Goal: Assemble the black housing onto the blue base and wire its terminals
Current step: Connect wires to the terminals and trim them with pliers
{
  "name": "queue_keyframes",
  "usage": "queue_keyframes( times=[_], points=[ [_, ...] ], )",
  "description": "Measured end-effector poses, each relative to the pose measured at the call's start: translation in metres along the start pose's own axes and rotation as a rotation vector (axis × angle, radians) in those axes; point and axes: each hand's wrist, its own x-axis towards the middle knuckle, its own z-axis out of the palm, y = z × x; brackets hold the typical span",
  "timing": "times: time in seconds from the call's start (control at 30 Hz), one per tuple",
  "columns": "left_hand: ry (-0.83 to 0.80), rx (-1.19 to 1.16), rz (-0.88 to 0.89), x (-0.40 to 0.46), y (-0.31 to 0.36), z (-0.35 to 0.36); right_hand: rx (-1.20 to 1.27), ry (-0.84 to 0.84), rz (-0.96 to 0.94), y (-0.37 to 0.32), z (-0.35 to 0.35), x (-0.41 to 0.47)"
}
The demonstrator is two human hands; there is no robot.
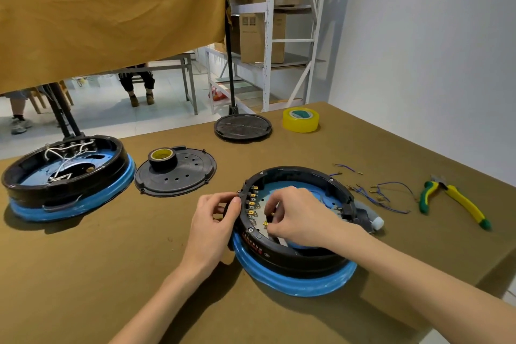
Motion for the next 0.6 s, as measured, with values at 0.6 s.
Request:
queue_keyframes(
  times=[0.6],
  points=[
    [-0.023,-0.045,-0.038,0.002,-0.001,-0.002,0.685,-0.294,0.147,0.012,-0.002,0.011]
  ],
)
